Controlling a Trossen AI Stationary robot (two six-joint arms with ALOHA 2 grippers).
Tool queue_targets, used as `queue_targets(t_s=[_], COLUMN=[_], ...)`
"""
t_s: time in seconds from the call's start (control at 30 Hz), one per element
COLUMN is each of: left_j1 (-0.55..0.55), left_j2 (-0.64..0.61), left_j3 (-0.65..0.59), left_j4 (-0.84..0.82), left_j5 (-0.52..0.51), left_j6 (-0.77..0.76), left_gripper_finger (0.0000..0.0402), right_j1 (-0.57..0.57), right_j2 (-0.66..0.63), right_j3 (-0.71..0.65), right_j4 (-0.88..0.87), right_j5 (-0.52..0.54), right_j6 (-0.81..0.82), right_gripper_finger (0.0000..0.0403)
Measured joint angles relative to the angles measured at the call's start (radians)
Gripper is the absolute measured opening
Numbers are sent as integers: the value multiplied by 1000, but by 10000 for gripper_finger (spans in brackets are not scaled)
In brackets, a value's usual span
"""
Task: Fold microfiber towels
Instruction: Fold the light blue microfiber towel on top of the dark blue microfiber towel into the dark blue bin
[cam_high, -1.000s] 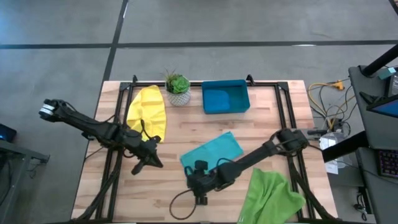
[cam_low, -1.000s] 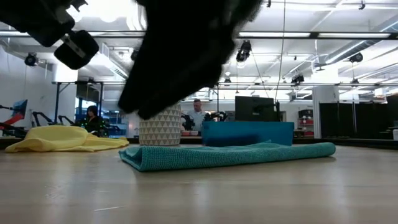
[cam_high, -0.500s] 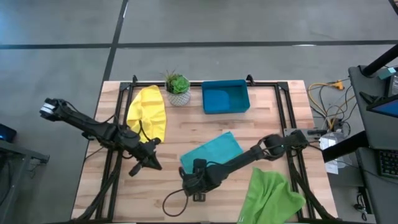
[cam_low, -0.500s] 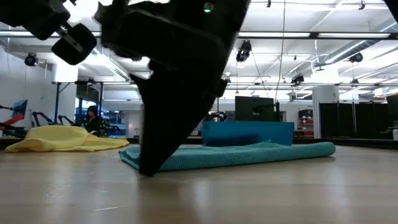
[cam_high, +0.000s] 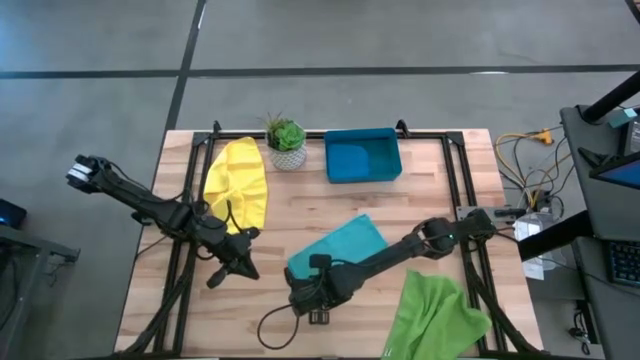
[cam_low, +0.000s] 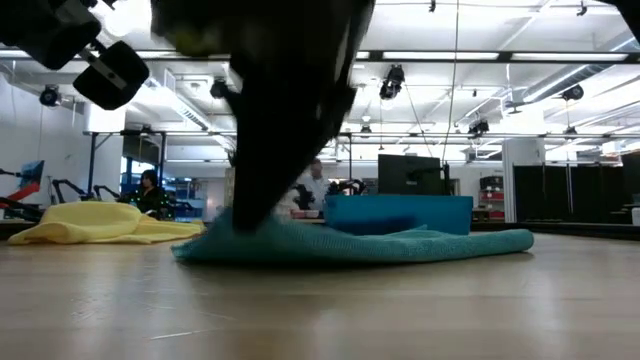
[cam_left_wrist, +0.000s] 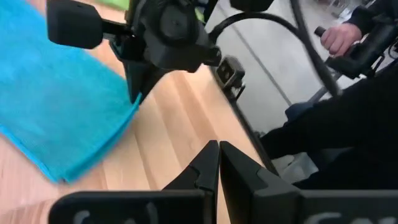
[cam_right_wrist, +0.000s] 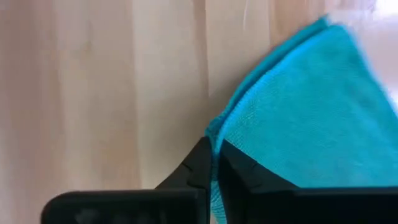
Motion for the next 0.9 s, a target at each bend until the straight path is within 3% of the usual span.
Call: queue_targets(t_s=[0.2,0.37,0.53,0.7,0.9], left_j1=[1,2,20,61,83], left_j2=[65,204,458,758,1007], left_j3=[-3,-3,-3,26,140], left_j4=[90,258,545,878,979], left_j5=[-37,-43,15,66,79], left_j6=[10,31,77,-46,-132], left_gripper_finger=[0,0,0,0,0], right_j1=[45,108,162,194,207], right_j2=[-24,-24,-24,-24,-24], right_j3=[40,44,43,43,43], right_j4=[9,18,18,19,19], right_j5=[-51,-77,-78,-77,-57], right_j6=[1,4,67,141,200], right_gripper_finger=[10,9,9,9,9])
